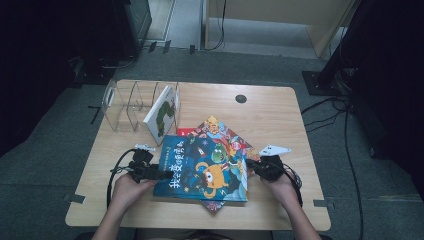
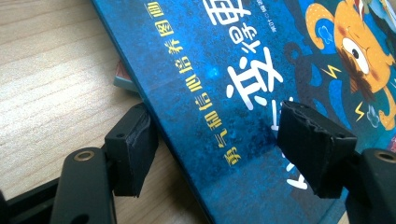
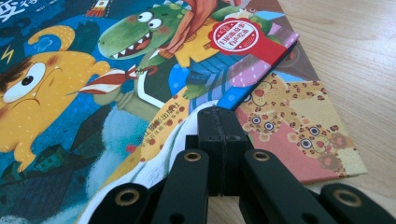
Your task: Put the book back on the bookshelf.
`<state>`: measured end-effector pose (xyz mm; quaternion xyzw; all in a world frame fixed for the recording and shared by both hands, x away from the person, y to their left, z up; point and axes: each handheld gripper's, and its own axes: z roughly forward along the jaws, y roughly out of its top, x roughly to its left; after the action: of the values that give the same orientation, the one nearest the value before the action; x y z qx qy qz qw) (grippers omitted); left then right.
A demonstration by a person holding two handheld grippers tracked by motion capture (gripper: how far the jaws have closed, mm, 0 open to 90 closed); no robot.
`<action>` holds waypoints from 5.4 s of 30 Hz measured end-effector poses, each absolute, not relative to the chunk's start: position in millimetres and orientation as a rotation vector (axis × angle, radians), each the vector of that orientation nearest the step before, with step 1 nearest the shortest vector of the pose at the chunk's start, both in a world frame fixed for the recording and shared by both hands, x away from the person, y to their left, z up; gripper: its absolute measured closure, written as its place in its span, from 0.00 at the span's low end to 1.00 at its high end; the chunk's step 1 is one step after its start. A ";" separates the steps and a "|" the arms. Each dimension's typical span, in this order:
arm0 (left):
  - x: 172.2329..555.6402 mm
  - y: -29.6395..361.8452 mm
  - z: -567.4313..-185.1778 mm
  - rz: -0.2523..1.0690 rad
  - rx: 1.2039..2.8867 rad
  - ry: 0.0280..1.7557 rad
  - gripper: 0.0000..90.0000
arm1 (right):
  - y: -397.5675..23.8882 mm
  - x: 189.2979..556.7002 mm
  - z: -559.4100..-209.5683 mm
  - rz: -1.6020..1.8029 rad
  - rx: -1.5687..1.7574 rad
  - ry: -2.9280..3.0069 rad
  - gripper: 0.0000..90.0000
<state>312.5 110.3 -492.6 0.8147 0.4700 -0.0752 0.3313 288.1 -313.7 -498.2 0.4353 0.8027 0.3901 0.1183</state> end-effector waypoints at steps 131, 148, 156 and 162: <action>333.0 221.9 -213.5 -0.239 2.224 1.527 0.92 | -228.3 313.3 -509.5 1.245 0.874 2.433 0.37; 318.6 257.9 -213.5 -0.212 2.176 1.591 0.92 | -228.1 313.1 -509.7 1.246 0.875 2.429 0.37; 327.3 282.6 -222.1 -0.189 2.100 1.677 0.92 | -228.2 313.2 -509.7 1.245 0.874 2.430 0.37; 336.8 300.8 -229.5 -0.178 2.050 1.725 0.92 | -228.1 313.0 -509.7 1.246 0.878 2.429 0.37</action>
<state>336.8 300.8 -229.5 0.7436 0.6259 -0.0646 0.2262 313.0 -228.1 -509.7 0.3033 0.8392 0.4303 0.1365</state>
